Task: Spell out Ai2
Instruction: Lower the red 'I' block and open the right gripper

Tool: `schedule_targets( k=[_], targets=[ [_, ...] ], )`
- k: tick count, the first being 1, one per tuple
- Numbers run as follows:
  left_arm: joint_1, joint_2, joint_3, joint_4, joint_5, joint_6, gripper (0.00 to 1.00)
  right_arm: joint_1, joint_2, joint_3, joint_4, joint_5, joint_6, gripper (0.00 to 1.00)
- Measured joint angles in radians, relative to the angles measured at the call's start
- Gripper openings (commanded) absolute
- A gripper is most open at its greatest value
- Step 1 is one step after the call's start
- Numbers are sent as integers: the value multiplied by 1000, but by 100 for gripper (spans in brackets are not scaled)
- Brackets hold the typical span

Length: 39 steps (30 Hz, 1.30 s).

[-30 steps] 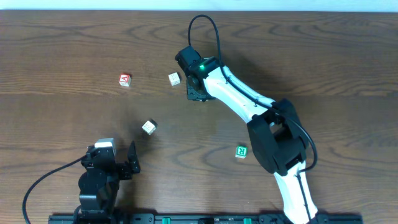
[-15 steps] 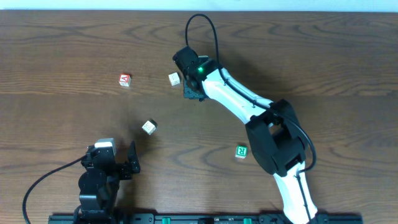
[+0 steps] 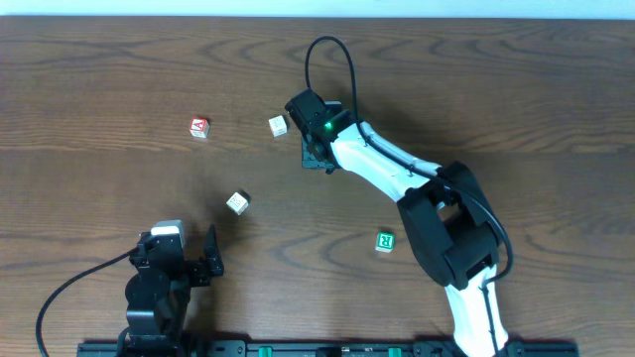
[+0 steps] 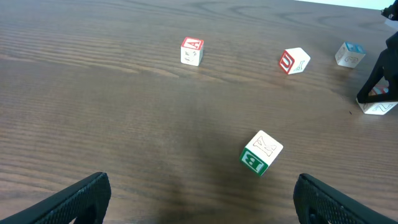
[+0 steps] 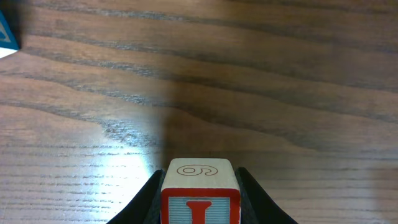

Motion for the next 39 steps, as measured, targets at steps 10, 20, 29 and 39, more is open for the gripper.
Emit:
schedule_targets(
  k=[10,20,29,39],
  targets=[
    [0,0,0,0,0,0,95,-3,0,-2,10,0,21,2],
    [0,0,0,0,0,0,95,-6,0,-3,9,1,51,1],
    [0,0,0,0,0,0,95,-6,0,-3,4,0,52,8],
    [0,0,0,0,0,0,95,-6,-2,-3,-10,0,52,27]
  ],
)
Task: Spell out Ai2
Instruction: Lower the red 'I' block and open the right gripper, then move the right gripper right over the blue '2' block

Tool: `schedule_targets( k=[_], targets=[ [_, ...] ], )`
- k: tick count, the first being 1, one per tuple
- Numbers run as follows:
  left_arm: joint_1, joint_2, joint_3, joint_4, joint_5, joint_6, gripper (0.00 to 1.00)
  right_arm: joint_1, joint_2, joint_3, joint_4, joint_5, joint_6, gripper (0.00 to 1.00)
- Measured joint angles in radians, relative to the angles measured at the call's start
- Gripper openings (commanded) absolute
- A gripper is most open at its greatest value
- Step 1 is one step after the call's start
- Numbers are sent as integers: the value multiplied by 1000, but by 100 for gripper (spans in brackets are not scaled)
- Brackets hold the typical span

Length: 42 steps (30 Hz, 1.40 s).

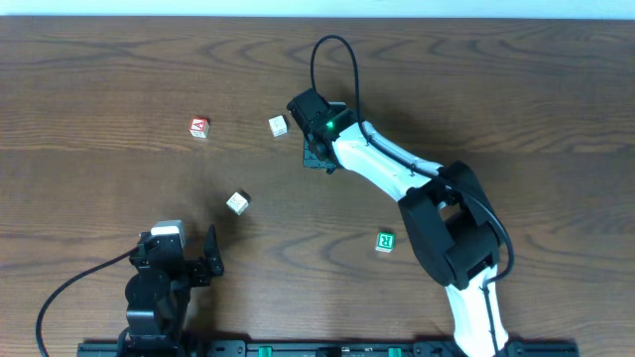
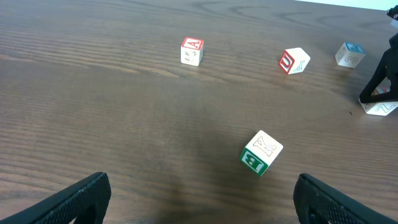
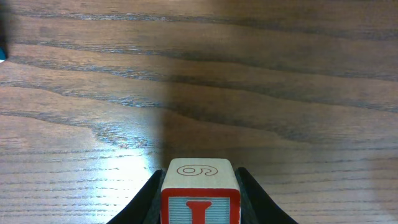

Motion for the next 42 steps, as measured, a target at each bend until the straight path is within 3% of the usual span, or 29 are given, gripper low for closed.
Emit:
schedule_targets(
  k=[6,15,23,29,30,33,35,36,38,42],
  targets=[
    [0,0,0,0,0,0,95,0,0,-1,-7,-1,7,41],
    [0,0,0,0,0,0,95,0,0,-1,-6,-1,8,44],
    [0,0,0,0,0,0,95,0,-10,-1,12,-1,-2,61],
    [0,0,0,0,0,0,95,-8,-114,-1,11,0,-31,59],
    [0,0,0,0,0,0,95,-14,-139,-1,11,0,-35,53],
    [0,0,0,0,0,0,95,-35,-223,-1,-12,5,-67,17],
    [0,0,0,0,0,0,95,-49,-279,0,-59,22,-79,9],
    [0,0,0,0,0,0,95,-57,-309,0,-94,35,-82,11],
    [0,0,0,0,0,0,95,-74,-363,0,-159,61,-81,28],
    [0,0,0,0,0,0,95,-131,-455,1,-281,98,-92,33]
  ],
)
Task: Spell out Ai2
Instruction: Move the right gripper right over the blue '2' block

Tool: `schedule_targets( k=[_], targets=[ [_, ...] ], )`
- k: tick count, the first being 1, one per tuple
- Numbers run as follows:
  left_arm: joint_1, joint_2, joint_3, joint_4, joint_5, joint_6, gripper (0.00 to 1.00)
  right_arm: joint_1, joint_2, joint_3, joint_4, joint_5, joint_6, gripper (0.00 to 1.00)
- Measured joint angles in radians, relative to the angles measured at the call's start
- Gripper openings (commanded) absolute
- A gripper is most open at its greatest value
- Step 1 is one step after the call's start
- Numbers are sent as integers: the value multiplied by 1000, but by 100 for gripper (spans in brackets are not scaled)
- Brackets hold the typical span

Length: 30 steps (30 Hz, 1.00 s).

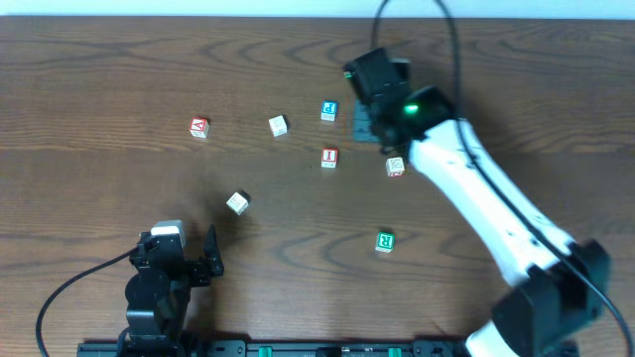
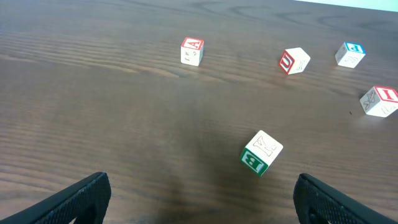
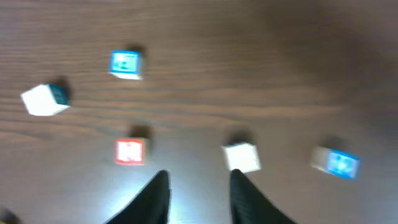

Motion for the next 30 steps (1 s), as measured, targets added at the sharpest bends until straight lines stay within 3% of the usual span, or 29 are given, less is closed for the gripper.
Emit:
schedule_targets(
  k=[4,10,23,30],
  targets=[
    [0,0,0,0,0,0,95,-76,-24,2,-124,18,24,26],
    [0,0,0,0,0,0,95,-208,-24,-69,-135,18,68,34],
    [0,0,0,0,0,0,95,-344,-101,-518,154,-77,72,45],
    [0,0,0,0,0,0,95,-374,-117,-599,248,-94,51,52]
  ],
)
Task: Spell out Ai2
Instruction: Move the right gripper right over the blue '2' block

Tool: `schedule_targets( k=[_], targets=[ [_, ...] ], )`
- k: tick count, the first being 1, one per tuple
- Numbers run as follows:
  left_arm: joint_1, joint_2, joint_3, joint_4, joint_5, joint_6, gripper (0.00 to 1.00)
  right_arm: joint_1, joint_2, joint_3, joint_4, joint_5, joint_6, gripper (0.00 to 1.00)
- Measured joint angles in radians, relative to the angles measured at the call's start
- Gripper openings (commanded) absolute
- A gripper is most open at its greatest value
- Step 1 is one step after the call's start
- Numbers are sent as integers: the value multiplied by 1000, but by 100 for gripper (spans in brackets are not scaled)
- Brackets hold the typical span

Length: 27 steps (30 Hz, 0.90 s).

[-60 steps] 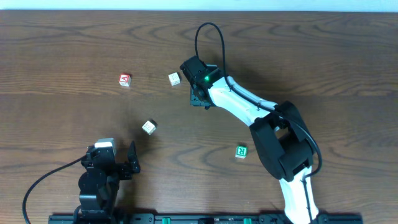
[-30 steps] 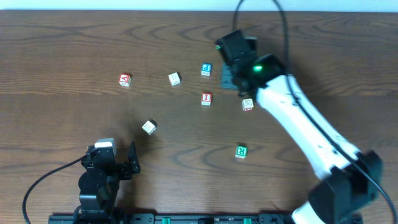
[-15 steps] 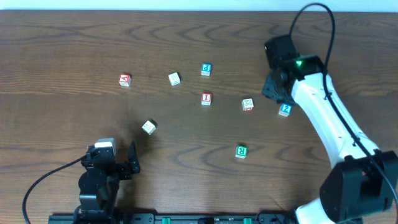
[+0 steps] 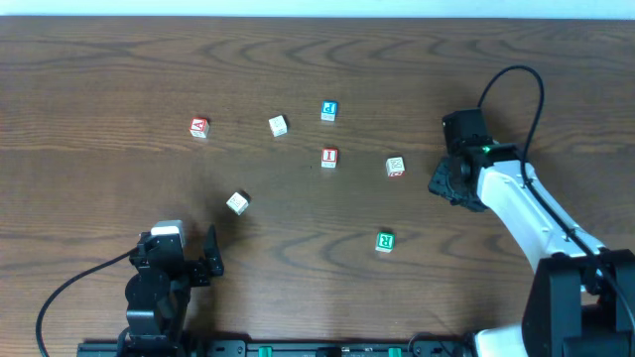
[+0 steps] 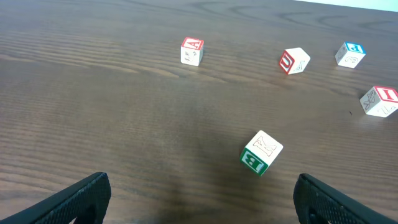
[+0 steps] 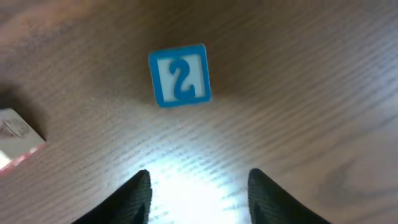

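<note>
The red A block [image 4: 199, 126] [image 5: 192, 51] lies at the left rear of the table. On the middle of the table rests the red I block [image 4: 329, 157] [image 5: 380, 101]. A blue 2 block [image 6: 180, 74] sits face up on the wood just ahead of my right gripper [image 6: 202, 199] [image 4: 444, 184], which is open and empty above it. In the overhead view the arm hides that block. My left gripper [image 5: 202, 199] [image 4: 203, 260] stands open and empty at the near left.
Other blocks are scattered about: a red U block [image 5: 293, 61] [image 4: 278, 125], a blue P block [image 4: 328, 110] [image 5: 350, 54], a green B block [image 5: 261, 152] [image 4: 237, 202], a green block [image 4: 385, 240], and a white-and-red block [image 4: 395, 167] [image 6: 15, 134].
My right gripper has moved from the back middle of the table to the right side and now hangs open over the blue 2 block. The I block and the left arm have not moved.
At first my right gripper was shut on the I block, low over the middle of the table, and it stayed so. Then the I block lay free there and the gripper was open, higher at the back. Now the gripper is over the 2 block.
</note>
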Motion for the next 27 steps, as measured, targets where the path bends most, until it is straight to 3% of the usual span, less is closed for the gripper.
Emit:
schedule_targets(
  k=[27],
  targets=[
    [0,0,0,0,0,0,95,-93,23,-12,257,-71,-138,54]
  ],
)
